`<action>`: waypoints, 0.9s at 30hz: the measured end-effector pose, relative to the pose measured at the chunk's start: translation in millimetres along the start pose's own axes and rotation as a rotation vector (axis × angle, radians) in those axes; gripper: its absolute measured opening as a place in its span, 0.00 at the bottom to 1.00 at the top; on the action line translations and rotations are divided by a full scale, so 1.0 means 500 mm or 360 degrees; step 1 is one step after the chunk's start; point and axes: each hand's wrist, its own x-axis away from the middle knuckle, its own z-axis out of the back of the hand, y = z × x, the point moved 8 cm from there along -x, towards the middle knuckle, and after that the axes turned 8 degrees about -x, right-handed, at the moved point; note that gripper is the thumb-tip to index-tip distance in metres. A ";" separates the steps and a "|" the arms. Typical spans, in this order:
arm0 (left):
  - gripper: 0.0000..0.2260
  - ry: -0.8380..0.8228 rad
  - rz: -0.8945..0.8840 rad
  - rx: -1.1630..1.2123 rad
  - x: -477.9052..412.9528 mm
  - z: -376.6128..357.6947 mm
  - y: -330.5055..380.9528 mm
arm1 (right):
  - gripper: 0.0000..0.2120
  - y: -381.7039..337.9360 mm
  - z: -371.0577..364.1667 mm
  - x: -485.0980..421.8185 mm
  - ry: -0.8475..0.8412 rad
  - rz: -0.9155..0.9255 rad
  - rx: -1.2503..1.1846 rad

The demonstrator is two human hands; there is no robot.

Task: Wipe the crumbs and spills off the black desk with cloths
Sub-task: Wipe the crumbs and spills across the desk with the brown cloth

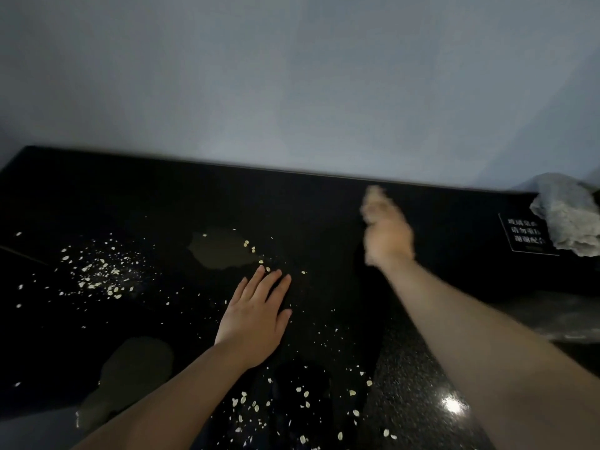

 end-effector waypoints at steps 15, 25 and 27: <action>0.37 0.0008 -0.0016 -0.0013 0.002 -0.004 -0.002 | 0.28 -0.118 -0.065 0.151 -0.0309 0.0744 0.0050; 0.25 -0.0041 0.0032 0.0022 0.008 0.011 0.002 | 0.27 0.001 0.037 0.108 0.0074 0.0013 0.0270; 0.25 -0.0036 0.0036 0.0037 0.008 0.012 0.003 | 0.28 -0.075 0.009 0.167 -0.0024 0.0315 0.0131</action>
